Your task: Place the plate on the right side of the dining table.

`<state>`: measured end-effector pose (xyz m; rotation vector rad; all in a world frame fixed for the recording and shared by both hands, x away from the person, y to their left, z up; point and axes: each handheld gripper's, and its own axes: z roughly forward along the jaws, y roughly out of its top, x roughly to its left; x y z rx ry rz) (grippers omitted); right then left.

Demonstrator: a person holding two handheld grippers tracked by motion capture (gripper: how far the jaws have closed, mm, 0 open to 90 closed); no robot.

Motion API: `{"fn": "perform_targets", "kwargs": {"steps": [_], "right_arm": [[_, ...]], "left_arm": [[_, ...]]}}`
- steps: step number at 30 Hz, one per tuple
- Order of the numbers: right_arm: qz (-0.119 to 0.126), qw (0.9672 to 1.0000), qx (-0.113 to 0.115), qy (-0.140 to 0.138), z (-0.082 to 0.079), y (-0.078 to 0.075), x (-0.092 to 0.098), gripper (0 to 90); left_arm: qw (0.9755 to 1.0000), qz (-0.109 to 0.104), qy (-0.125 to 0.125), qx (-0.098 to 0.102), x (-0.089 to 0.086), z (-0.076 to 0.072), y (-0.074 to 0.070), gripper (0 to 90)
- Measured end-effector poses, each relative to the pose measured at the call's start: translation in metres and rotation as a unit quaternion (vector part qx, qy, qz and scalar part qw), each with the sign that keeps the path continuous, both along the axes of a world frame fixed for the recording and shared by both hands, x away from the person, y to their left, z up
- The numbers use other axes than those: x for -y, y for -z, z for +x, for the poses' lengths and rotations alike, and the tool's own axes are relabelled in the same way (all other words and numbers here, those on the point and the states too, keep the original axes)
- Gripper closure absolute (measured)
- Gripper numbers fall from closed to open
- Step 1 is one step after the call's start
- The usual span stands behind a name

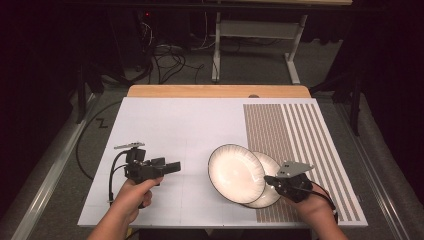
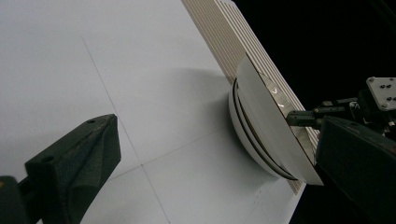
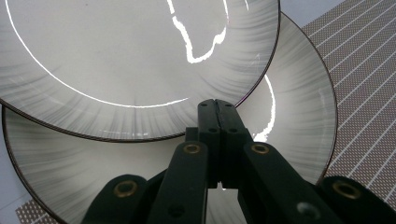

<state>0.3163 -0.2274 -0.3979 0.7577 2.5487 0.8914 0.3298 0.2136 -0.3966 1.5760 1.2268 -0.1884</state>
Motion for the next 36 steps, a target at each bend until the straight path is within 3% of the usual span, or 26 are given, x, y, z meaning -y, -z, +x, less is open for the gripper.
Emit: {"fn": "perform_targets", "kwargs": {"steps": [6, 12, 19, 36], "right_arm": [[0.000, 1.0000, 0.000, 0.001, 0.000, 0.000, 0.000, 90.0], [0.000, 1.0000, 0.000, 0.001, 0.000, 0.000, 0.000, 90.0], [0.000, 1.0000, 0.001, 0.002, 0.000, 0.000, 0.000, 90.0], [-0.002, 1.0000, 0.002, 0.002, 0.000, 0.000, -0.001, 90.0]], "left_arm": [[0.9994, -0.019, 0.011, -0.028, 0.000, 0.003, 0.002, 0.7], [0.9987, -0.021, 0.017, -0.044, 0.001, 0.005, 0.002, 0.7], [0.9961, -0.051, 0.023, -0.068, 0.002, 0.006, 0.002, 0.7], [0.9918, -0.075, 0.031, -0.099, 0.015, 0.008, 0.000, 0.7]]}}
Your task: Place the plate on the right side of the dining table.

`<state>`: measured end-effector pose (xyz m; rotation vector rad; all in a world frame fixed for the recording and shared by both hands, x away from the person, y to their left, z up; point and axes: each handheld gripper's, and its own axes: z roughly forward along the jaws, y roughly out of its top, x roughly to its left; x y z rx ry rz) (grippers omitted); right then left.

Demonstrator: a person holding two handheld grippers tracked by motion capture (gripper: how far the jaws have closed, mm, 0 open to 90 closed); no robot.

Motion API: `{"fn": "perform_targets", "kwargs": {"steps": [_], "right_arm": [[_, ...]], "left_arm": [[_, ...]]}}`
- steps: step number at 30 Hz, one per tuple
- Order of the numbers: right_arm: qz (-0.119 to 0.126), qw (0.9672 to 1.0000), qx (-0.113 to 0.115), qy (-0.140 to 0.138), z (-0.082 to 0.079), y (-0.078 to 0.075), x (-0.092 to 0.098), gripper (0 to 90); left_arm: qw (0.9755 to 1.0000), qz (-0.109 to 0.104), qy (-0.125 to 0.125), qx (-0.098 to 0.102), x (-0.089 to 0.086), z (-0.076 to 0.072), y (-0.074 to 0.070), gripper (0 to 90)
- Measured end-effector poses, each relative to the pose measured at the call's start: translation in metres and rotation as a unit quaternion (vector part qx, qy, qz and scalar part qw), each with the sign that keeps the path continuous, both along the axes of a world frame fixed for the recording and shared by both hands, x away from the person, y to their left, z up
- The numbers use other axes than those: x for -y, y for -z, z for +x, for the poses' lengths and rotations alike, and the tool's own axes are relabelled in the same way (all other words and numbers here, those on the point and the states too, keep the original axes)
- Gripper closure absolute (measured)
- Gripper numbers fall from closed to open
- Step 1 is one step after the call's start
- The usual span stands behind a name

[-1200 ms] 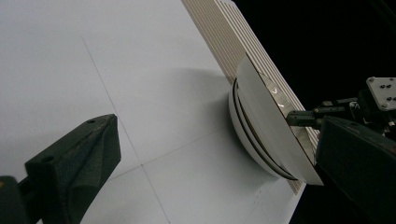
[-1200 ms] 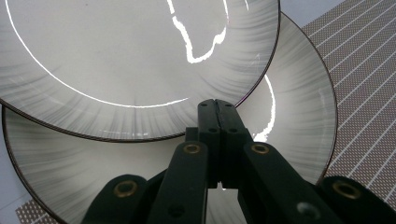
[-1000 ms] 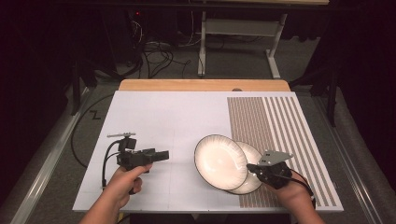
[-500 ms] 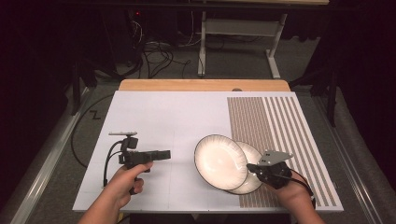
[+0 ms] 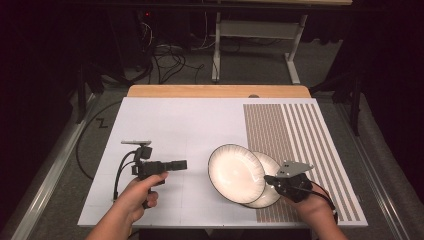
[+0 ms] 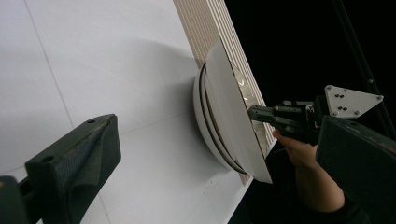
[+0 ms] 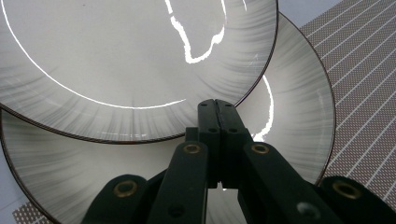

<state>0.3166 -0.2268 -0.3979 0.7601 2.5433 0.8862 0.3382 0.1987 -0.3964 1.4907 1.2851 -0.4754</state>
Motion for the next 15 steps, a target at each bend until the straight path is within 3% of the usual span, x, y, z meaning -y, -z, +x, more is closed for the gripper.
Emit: {"fn": "perform_targets", "kwargs": {"steps": [15], "right_arm": [[-0.001, 1.0000, 0.000, 0.001, 0.000, 0.000, 0.000, 90.0]], "left_arm": [[0.9989, -0.005, 0.019, -0.043, 0.022, 0.007, 0.003, 1.1]]}}
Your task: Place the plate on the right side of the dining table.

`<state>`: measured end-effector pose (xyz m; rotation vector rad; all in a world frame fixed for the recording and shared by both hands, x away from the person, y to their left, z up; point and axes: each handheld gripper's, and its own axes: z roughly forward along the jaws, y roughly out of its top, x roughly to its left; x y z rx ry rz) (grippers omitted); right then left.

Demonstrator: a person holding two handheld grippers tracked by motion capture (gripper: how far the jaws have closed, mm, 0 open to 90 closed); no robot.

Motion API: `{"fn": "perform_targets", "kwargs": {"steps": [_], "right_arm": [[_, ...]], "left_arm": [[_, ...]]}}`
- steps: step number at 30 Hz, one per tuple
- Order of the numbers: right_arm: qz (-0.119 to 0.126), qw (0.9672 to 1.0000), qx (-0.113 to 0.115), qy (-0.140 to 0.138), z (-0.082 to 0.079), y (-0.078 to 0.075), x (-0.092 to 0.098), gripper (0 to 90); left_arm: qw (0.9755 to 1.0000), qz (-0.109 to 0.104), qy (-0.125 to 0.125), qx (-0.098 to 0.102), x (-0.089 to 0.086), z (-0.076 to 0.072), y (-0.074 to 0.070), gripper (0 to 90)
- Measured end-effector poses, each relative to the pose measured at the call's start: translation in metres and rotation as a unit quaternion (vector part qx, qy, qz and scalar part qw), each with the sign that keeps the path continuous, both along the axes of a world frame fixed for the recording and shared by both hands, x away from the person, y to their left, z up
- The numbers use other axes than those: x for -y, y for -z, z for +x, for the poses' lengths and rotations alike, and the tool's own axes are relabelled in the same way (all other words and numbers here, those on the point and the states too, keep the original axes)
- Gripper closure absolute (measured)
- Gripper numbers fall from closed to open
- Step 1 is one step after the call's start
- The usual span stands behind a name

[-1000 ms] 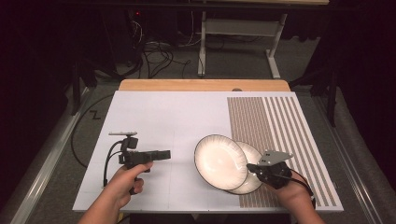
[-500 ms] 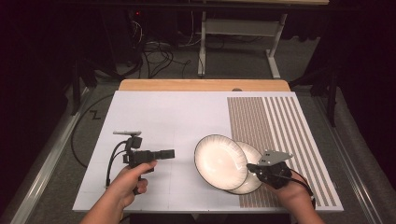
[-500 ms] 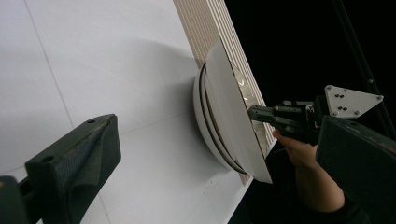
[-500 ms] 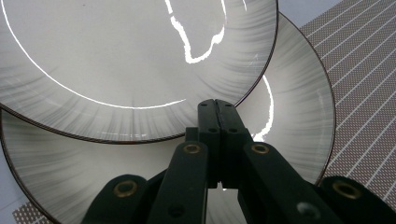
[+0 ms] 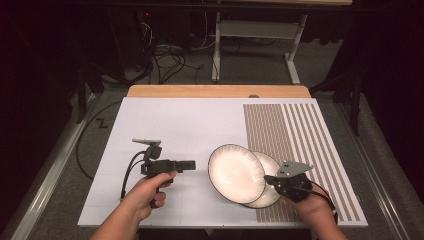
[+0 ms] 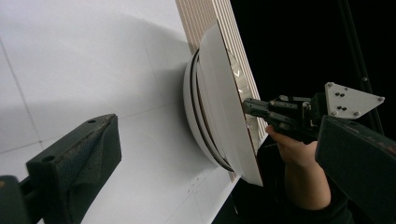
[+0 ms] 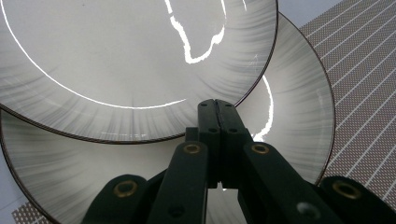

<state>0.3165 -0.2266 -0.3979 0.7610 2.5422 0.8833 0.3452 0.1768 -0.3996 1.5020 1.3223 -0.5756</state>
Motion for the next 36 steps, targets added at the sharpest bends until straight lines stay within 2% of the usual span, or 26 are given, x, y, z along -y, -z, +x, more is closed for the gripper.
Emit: {"fn": "perform_targets", "kwargs": {"steps": [9, 21, 31, 32, 36], "right_arm": [[0.000, 1.0000, 0.000, 0.000, 0.000, 0.000, 0.000, 90.0], [0.000, 1.0000, 0.001, 0.000, 0.000, 0.000, 0.000, 90.0], [0.000, 1.0000, 0.002, -0.001, 0.000, 0.000, 0.000, 90.0], [-0.001, 1.0000, 0.002, -0.001, 0.000, 0.000, 0.000, 90.0], [-0.001, 1.0000, 0.003, -0.001, 0.000, 0.000, 0.000, 90.0]], "left_arm": [[0.9995, 0.010, 0.029, -0.009, 0.026, 0.003, 0.003, 1.4], [0.9981, 0.018, 0.054, -0.026, 0.056, 0.007, 0.009, 3.7], [0.9967, 0.028, 0.066, -0.039, 0.070, 0.009, 0.011, 16.4], [0.9960, 0.026, 0.071, -0.046, 0.071, 0.010, 0.012, 18.6], [0.9956, 0.032, 0.072, -0.051, 0.072, 0.011, 0.013, 31.7]]}}
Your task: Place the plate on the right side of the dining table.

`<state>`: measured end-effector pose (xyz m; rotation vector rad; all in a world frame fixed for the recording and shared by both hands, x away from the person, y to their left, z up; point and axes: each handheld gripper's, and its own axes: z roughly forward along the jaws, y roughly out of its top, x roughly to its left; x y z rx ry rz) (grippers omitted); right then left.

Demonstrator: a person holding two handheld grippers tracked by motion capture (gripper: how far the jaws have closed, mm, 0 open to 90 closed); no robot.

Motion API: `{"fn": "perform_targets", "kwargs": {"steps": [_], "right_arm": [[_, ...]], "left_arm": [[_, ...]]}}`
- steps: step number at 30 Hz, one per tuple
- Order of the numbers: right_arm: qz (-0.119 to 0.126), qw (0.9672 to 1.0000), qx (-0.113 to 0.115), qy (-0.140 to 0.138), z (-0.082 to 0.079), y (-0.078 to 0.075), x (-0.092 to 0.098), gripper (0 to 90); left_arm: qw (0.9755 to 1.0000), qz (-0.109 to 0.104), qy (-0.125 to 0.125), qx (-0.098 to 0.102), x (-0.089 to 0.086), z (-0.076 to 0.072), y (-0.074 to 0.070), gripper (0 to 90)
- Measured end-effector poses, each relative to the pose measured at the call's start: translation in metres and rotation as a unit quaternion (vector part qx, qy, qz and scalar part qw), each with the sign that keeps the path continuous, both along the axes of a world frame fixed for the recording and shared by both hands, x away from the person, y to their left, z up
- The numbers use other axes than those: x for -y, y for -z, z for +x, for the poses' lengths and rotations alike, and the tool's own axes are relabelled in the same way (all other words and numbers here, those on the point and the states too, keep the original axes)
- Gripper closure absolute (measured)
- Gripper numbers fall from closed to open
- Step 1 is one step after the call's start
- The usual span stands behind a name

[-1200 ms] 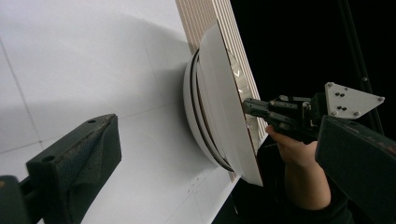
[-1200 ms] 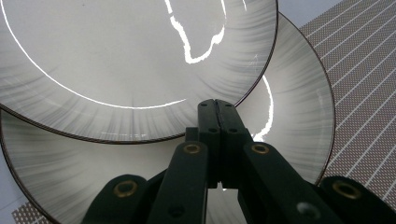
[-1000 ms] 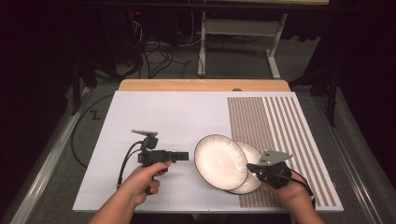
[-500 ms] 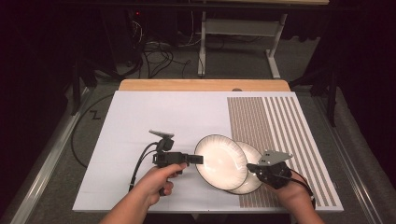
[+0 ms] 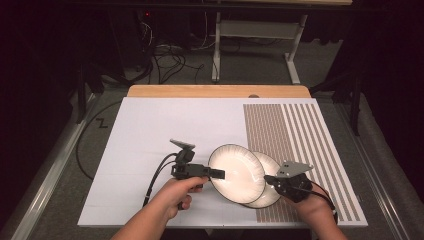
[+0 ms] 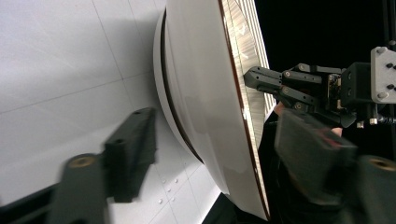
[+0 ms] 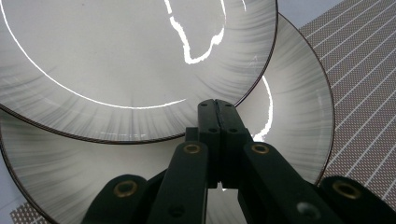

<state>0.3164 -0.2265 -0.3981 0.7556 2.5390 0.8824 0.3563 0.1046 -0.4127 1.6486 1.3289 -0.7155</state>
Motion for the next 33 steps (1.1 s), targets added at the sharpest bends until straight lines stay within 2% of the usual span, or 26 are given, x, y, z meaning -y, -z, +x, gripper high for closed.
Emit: {"fn": "perform_targets", "kwargs": {"steps": [4, 12, 18, 33], "right_arm": [[0.000, 1.0000, 0.001, -0.001, -0.0001, 0.0001, -0.0001, 90.0], [-0.001, 1.0000, 0.001, 0.000, -0.0002, 0.0001, -0.0003, 90.0], [-0.001, 1.0000, 0.002, 0.000, -0.0001, 0.0002, -0.0001, 90.0], [-0.002, 1.0000, 0.004, 0.001, -0.0008, -0.0002, -0.0004, 90.0]], "left_arm": [[1.0000, 0.001, -0.008, -0.003, -0.0007, 0.0015, -0.0009, 44.9], [0.9996, 0.024, -0.004, -0.017, 0.0024, 0.0041, -0.0024, 60.3], [0.9992, 0.036, -0.004, -0.017, 0.0027, 0.0050, -0.0025, 66.1], [0.9972, 0.075, -0.006, -0.003, 0.0074, 0.0036, -0.0089, 70.0]]}}
